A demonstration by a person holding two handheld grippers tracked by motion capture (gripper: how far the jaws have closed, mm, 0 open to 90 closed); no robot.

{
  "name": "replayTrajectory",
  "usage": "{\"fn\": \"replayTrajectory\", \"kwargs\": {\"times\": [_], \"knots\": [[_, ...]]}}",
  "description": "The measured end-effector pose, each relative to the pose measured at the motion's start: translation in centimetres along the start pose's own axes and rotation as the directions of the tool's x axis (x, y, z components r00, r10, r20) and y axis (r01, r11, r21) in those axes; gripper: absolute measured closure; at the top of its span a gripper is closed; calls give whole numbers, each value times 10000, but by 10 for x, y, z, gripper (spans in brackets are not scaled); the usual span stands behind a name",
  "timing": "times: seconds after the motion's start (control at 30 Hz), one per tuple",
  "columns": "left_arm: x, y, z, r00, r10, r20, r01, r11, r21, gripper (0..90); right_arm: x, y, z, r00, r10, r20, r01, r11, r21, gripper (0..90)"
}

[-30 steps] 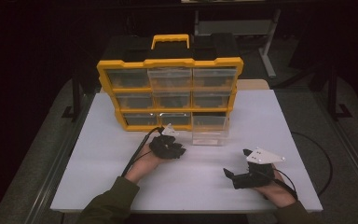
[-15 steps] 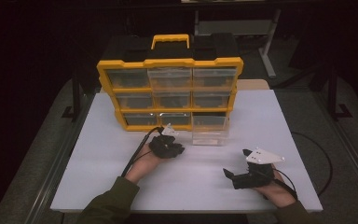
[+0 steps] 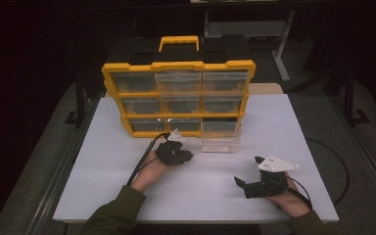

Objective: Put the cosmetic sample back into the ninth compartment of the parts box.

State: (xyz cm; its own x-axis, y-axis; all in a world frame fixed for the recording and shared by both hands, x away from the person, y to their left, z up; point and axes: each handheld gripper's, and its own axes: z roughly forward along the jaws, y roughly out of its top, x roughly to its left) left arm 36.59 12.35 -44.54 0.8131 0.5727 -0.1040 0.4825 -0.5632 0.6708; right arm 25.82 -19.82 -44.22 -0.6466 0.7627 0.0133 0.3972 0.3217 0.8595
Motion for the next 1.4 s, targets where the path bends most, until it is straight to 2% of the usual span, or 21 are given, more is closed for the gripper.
{"fn": "replayTrajectory", "kwargs": {"times": [0.07,0.1,0.2,0.53,0.67,0.73,0.77,0.83,0.9,0.93,1.07,1.27,1.4], "knots": [[0,-1,-1,9999,-111,66,111,9999,-35,803,-1,0,1,10000,-88,-15,88,10000,-30,0],[2,-1,-2,9999,-27,115,26,10000,66,803,0,0,1,10000,-36,-10,36,10000,-4,0],[1,-1,-2,9996,-185,231,187,9998,-99,803,1,0,1,10000,-63,-19,63,10000,29,0],[2,2,-12,9980,-311,552,336,9984,-447,803,1,0,1,10000,-92,-20,92,10000,27,0],[2,3,-17,9976,-210,653,239,9987,-444,803,1,0,2,9999,-130,-31,130,9999,25,0],[1,4,-18,9973,-286,672,322,9981,-529,803,1,0,2,9999,-155,-28,155,9999,38,0],[2,5,-20,9975,-138,686,175,9984,-530,803,1,0,2,9999,-147,-29,147,9999,43,0],[1,6,-21,9972,-160,737,204,9980,-593,803,1,0,2,9999,-133,-35,133,9999,29,0],[1,7,-24,9972,19,745,21,9986,-534,805,2,0,1,9999,-134,-34,134,9999,53,0],[0,7,-25,9971,-111,747,157,9980,-615,805,2,0,1,9999,-147,-33,147,9999,47,0],[0,10,-30,9966,35,818,18,9980,-639,805,1,0,1,9998,-170,-36,170,9998,46,0],[-1,12,-36,9942,39,1075,43,9971,-762,805,1,0,1,9999,-153,-44,153,9999,22,0],[-3,15,-39,9940,110,1087,-30,9973,-735,806,2,0,1,9999,-162,-46,162,9999,44,0]]}}
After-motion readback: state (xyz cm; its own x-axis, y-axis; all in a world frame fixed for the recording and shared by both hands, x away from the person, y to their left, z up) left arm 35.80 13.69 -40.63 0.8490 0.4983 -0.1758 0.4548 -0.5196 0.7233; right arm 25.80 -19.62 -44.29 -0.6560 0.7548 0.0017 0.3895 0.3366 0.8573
